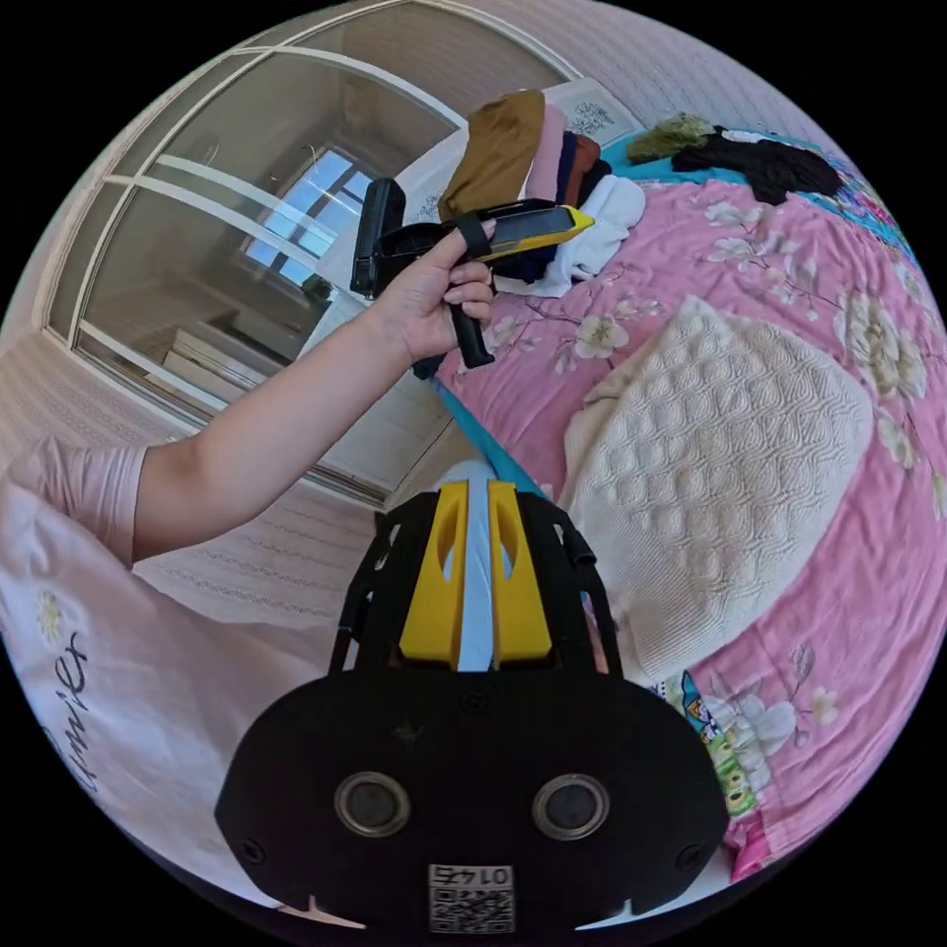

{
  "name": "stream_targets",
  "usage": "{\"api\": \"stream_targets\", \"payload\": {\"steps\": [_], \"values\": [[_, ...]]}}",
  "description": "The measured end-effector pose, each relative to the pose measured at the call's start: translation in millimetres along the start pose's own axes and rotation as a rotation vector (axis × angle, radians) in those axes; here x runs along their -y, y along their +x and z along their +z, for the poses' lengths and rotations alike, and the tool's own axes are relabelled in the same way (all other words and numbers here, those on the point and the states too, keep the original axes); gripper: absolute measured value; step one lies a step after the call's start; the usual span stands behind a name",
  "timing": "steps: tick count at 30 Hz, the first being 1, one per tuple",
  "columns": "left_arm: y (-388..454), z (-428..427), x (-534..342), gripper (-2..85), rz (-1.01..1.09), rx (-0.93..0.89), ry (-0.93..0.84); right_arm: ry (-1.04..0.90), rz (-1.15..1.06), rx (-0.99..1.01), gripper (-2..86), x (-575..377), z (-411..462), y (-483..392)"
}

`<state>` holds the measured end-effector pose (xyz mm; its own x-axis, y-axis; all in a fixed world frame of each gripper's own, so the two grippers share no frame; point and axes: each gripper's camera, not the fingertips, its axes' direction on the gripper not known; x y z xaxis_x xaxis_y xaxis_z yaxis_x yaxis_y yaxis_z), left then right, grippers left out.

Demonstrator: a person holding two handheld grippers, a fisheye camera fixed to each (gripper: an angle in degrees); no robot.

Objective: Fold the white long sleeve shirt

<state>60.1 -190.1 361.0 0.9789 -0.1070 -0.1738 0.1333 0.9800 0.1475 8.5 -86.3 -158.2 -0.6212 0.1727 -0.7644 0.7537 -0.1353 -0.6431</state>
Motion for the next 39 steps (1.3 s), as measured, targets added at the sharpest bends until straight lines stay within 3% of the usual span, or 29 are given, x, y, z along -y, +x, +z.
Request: {"api": "stream_targets", "payload": {"steps": [3, 7, 10, 12, 14, 17, 19, 21, 25, 29, 33, 39], "values": [[3.6, -7.7, -18.1, -1.0, 0.071, 0.027, -0.057, -0.017, -0.042, -0.08, 2.0, 0.3, 4.1, -9.8], [24.3, -4.1, -49.9, -1.0, 0.189, 0.025, -0.138, 0.073, 0.119, -0.22, 1.5, -10.1, -17.4, 17.4], [46.9, 17.7, -84.6, -1.0, 0.241, -0.15, -0.22, 0.134, 0.232, -0.273, 0.8, -9.5, -26.8, 37.1], [52.9, 33.5, -98.4, -1.0, 0.279, -0.013, -0.255, 0.132, 0.24, -0.315, 0.3, -0.8, -20.3, 40.3], [44.0, 55.1, -107.5, -1.0, 0.266, 0.179, -0.339, 0.032, 0.225, -0.352, 0.0, 18.6, 4.8, 43.8], [25.3, 69.3, -109.5, -0.9, 0.233, 0.166, -0.38, -0.171, 0.199, -0.436, -0.2, 39.7, 47.1, 50.8], [24.0, 68.1, -102.0, -0.9, 0.236, 0.151, -0.416, -0.191, 0.146, -0.492, -0.2, 46.8, 54.1, 48.2], [24.0, 52.1, -94.6, -0.6, 0.249, 0.13, -0.387, -0.175, 0.135, -0.479, -0.1, 52.9, 46.1, 43.7], [1.5, 20.2, -89.8, 2.4, 0.169, 0.142, -0.25, 0.107, 0.192, -0.417, 1.1, 39.6, -12.8, 40.5], [-60.9, 20.7, -94.1, 9.4, -0.115, -0.058, -0.215, 0.287, 0.394, -0.349, 8.7, 12.5, -49.8, 75.2], [-75.3, 26.9, -108.3, 13.2, -0.213, -0.234, -0.15, 0.244, 0.439, -0.289, 13.2, 10.5, -47.5, 92.4], [-62.5, 51.6, -130.1, 15.8, -0.218, -0.235, -0.183, 0.179, 0.492, -0.127, 15.7, 18.1, -39.3, 111.3]]}}
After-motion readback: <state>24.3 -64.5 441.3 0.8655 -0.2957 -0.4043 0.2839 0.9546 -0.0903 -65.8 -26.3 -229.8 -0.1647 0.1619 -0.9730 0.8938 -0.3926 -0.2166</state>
